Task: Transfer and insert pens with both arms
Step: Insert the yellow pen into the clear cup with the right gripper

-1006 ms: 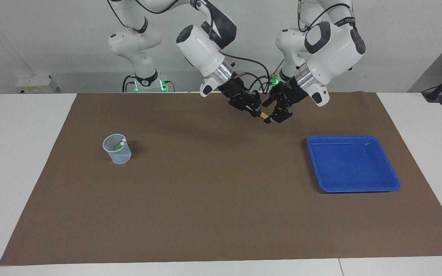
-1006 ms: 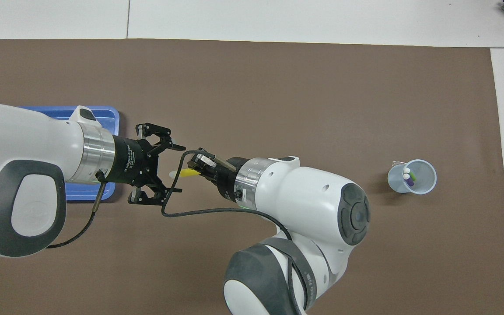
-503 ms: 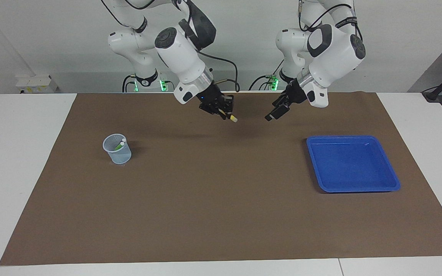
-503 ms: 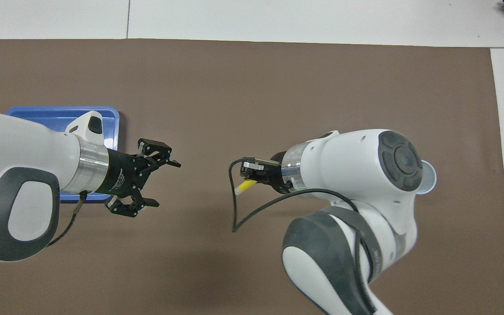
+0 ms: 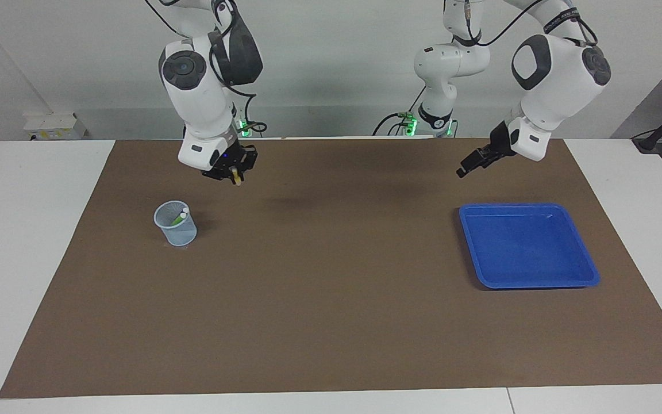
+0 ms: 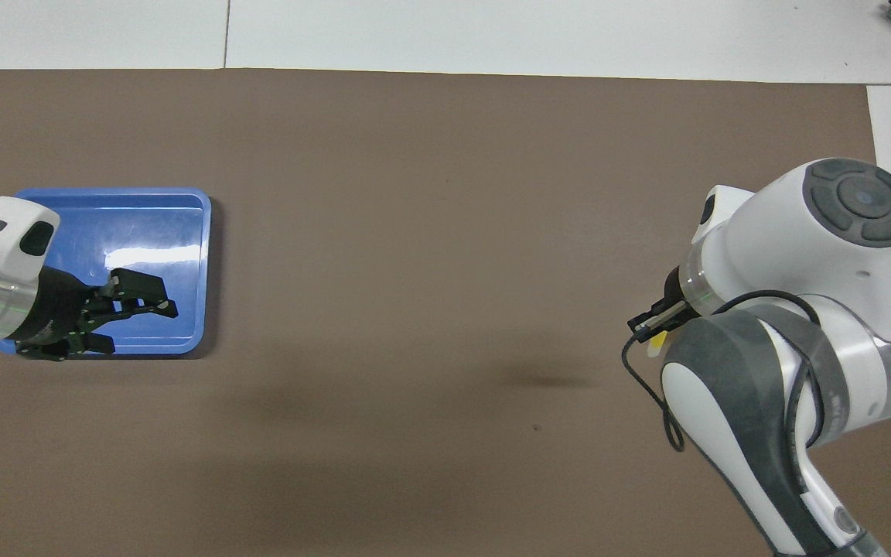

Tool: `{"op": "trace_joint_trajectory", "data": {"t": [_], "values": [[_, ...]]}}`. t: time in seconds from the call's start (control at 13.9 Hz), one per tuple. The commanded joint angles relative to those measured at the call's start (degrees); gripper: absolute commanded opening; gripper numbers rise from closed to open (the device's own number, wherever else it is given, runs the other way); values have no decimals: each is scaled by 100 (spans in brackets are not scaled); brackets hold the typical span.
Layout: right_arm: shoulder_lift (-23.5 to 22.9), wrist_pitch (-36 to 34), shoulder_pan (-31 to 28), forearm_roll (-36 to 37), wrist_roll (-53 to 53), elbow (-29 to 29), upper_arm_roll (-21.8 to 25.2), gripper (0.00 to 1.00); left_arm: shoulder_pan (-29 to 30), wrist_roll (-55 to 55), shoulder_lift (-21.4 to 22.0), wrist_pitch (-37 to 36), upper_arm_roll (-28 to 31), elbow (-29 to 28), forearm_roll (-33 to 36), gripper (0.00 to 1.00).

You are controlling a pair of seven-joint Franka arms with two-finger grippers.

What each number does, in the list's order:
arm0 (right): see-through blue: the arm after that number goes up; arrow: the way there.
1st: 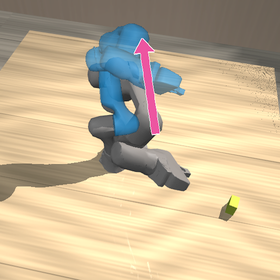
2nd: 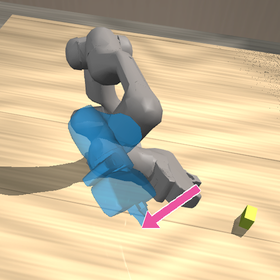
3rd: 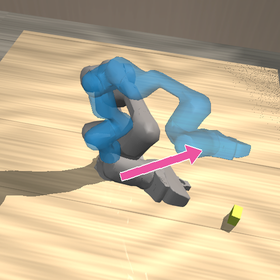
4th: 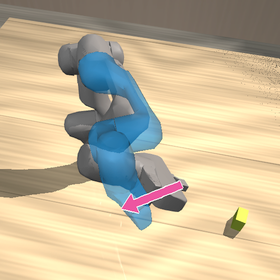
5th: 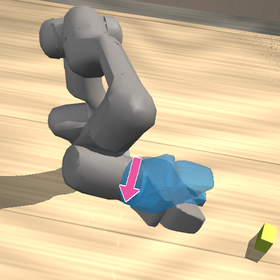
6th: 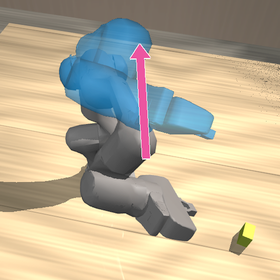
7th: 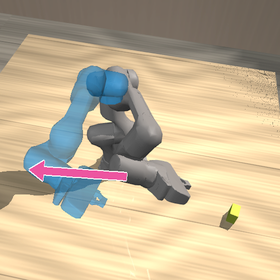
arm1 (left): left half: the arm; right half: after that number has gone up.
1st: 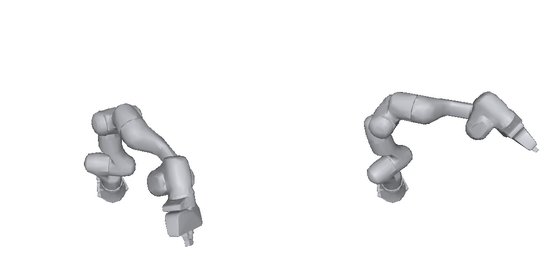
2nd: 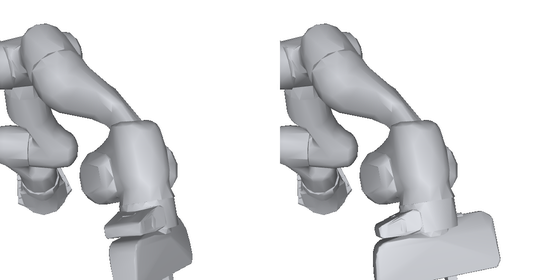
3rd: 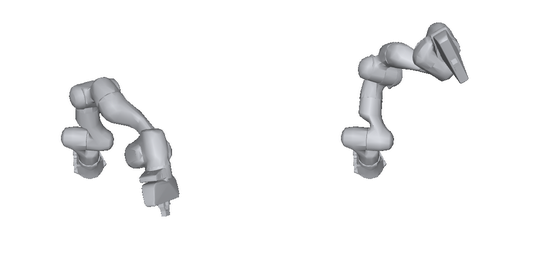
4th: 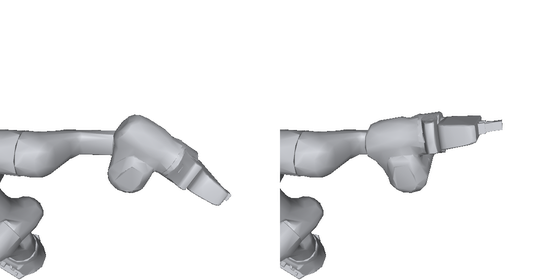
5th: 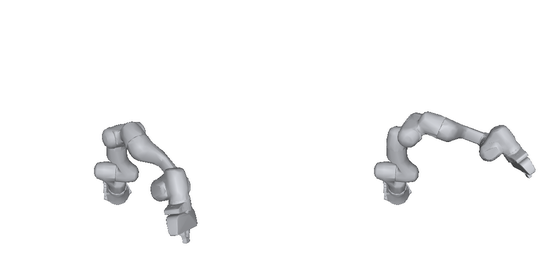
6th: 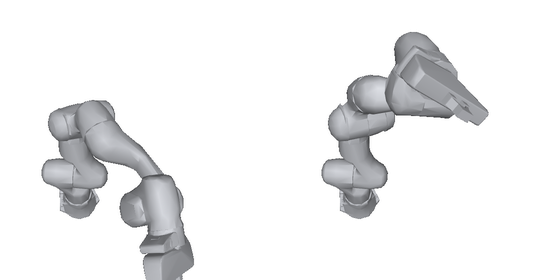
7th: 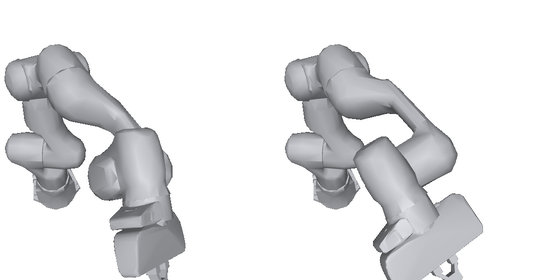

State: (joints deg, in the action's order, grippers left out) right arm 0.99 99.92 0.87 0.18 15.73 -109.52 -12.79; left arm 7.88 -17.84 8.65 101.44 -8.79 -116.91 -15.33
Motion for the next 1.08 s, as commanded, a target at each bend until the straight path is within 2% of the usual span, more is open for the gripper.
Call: {"op": "trace_joint_trajectory", "data": {"t": [0.0,0.22,0.43,0.58,0.86,0.93,1.01], "values": [[95,26,-367,674,1402,-183,-92,0,187,456,14,-46,-53,352,687,100],[147,211,-623,825,2047,-368,-92,0,214,457,-153,-125,-44,818,997,100],[200,789,-676,1351,2740,-666,-92,0,240,448,-144,-142,-44,1108,1006,100],[226,1019,-816,1388,2874,-851,-92,0,206,439,-144,-169,-53,1362,997,100],[209,1959,-1141,1388,3033,-1326,-92,0,127,448,-144,-309,-35,1864,1006,100],[200,2004,-1220,1388,3041,-1335,-92,12,39,457,-153,-466,17,1943,1110,100],[200,1987,-1221,1388,3059,-1335,-92,21,-188,466,-162,-598,122,2127,1381,100]]}}
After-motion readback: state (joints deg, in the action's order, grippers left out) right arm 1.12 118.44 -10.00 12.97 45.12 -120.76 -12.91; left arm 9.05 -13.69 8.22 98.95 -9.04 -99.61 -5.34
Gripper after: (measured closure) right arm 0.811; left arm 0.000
